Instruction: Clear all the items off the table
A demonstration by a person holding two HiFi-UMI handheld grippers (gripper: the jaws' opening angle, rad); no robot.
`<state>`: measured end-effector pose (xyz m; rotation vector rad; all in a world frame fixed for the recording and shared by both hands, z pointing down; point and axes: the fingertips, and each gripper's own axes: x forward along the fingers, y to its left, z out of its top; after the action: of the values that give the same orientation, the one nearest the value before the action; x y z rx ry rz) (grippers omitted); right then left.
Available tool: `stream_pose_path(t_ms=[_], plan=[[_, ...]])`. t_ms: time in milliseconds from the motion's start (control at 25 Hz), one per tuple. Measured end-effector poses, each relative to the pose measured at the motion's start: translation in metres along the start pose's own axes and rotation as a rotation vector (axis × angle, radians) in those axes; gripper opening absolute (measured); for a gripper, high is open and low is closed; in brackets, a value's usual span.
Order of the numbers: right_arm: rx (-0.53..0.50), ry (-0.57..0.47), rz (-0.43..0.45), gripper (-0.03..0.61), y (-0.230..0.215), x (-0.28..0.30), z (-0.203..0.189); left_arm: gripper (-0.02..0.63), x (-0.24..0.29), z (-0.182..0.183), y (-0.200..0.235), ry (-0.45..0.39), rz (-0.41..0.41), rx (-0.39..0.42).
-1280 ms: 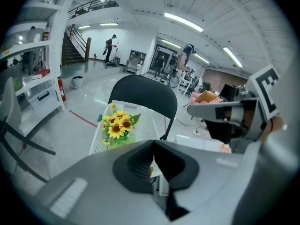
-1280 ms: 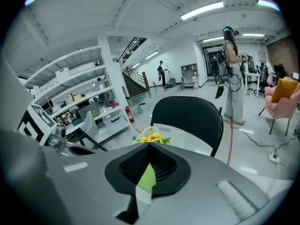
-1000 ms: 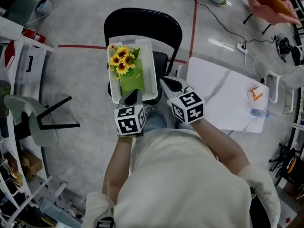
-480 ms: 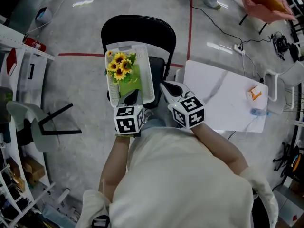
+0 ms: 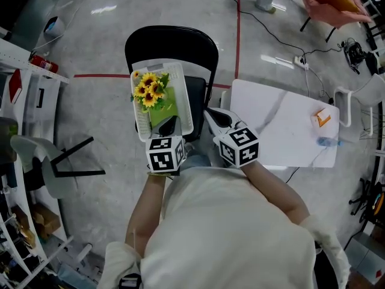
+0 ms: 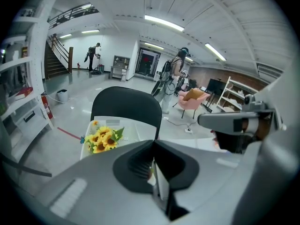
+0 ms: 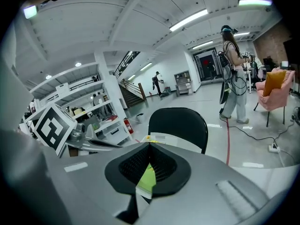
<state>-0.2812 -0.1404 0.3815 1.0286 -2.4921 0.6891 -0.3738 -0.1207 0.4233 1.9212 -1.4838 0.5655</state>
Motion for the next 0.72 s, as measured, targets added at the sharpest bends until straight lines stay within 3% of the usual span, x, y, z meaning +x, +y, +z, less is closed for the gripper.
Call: stream_pose_path(t_ms=[360, 720], plan=[[-0.037, -0.022, -0.054, 0.0, -0.038, -0.036, -0.001, 0.009, 0.016, 0.009, -0.044, 0.003, -0.021, 0.035], [0.012, -0.061, -0.125, 0.0, -0.096, -0.103, -0.014, 0.009, 0.032, 0.005, -0.137, 0.01, -0.086, 0.094]])
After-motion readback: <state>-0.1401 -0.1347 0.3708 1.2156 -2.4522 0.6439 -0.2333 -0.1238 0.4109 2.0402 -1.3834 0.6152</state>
